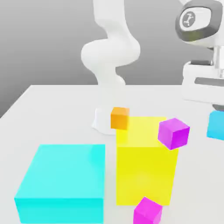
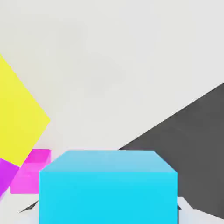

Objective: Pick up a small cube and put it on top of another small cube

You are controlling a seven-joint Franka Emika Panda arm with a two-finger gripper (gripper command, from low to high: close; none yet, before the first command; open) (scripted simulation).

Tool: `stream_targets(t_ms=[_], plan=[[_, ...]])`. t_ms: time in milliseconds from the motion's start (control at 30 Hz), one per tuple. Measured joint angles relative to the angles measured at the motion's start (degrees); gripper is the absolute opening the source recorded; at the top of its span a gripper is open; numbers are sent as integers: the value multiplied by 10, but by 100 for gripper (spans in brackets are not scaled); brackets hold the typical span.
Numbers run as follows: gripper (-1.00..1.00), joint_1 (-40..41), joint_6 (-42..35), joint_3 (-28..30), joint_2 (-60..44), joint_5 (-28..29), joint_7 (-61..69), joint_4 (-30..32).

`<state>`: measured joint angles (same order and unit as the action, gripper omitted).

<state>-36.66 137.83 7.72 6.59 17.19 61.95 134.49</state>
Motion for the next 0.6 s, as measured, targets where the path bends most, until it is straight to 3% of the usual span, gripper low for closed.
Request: stream_targets(t_ms=[600], plan=[[-100, 52, 54, 62, -53, -123, 314, 24]])
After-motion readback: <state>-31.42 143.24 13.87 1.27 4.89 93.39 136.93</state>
